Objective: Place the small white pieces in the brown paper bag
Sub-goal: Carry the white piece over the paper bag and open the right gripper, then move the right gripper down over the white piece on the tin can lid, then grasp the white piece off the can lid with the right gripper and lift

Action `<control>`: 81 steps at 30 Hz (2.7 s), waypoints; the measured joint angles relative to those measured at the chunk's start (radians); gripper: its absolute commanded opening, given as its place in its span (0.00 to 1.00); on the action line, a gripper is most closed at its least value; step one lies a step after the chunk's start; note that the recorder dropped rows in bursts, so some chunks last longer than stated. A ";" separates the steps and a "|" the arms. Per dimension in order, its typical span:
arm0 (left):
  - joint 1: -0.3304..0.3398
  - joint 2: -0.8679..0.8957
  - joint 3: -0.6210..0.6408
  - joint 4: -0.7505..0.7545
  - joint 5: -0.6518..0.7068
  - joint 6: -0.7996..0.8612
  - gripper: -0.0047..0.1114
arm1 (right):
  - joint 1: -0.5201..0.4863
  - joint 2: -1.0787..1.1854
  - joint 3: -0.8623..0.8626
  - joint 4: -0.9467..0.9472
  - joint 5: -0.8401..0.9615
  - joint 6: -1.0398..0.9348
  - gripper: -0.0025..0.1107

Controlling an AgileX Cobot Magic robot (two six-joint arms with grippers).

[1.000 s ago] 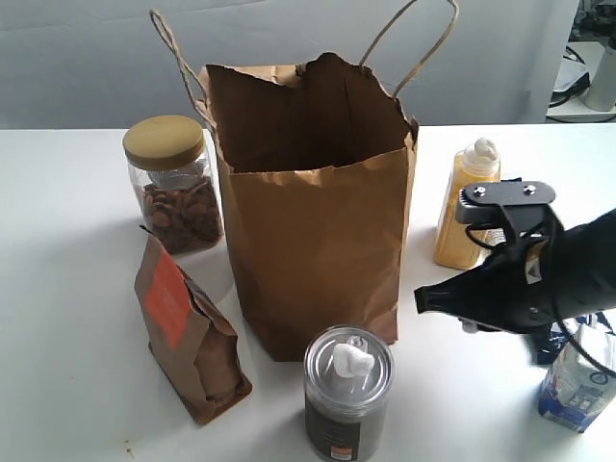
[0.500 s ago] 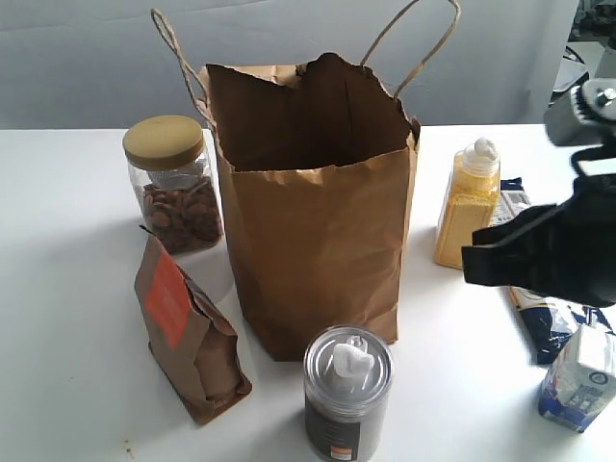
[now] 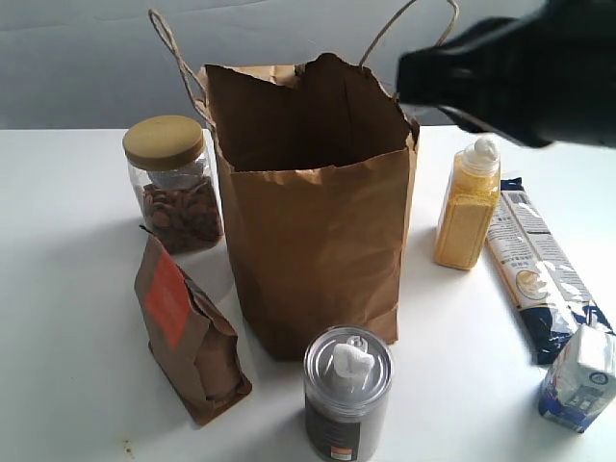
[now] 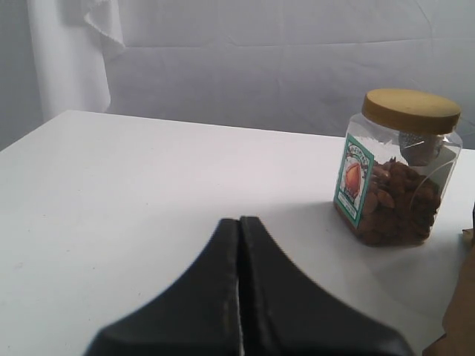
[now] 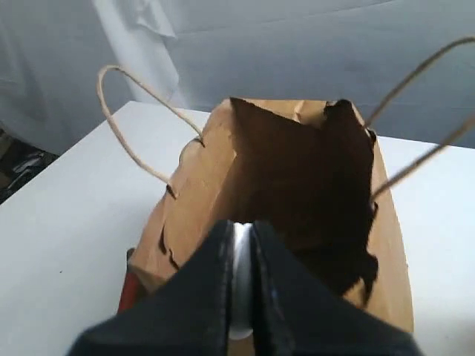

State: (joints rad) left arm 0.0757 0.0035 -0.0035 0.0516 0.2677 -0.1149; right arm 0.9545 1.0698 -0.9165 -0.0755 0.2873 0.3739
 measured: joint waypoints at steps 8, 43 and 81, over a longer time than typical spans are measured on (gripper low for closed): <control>0.000 0.000 0.000 0.000 0.000 0.000 0.04 | 0.000 0.340 -0.310 -0.011 0.130 -0.019 0.03; 0.000 0.000 0.000 0.000 0.000 0.000 0.04 | 0.191 0.193 -0.203 -0.169 0.301 0.142 0.02; 0.000 0.000 0.000 0.000 0.000 0.000 0.04 | 0.220 0.305 0.152 0.086 0.181 -0.076 0.51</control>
State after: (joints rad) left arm 0.0757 0.0035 -0.0035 0.0516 0.2677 -0.1149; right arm 1.1747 1.3748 -0.7647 0.0108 0.4679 0.2975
